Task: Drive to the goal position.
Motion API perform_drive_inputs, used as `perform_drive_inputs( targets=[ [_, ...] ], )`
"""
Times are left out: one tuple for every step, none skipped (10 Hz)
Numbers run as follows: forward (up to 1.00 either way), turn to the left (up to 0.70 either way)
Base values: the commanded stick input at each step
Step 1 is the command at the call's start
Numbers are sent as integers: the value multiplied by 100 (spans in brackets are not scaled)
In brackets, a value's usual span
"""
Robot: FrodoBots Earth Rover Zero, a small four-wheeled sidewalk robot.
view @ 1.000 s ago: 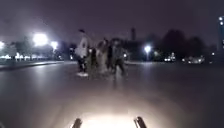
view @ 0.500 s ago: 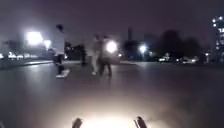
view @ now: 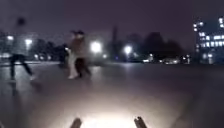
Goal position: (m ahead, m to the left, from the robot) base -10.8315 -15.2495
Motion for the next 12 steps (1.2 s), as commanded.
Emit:
perform_drive_inputs(
  targets=[
    [100,-27],
    [100,-13],
    [100,0],
    [100,0],
    [100,0],
    [100,0],
    [100,0],
    [100,0],
    [100,0],
    [100,0],
    [100,0],
    [100,0]
  ],
)
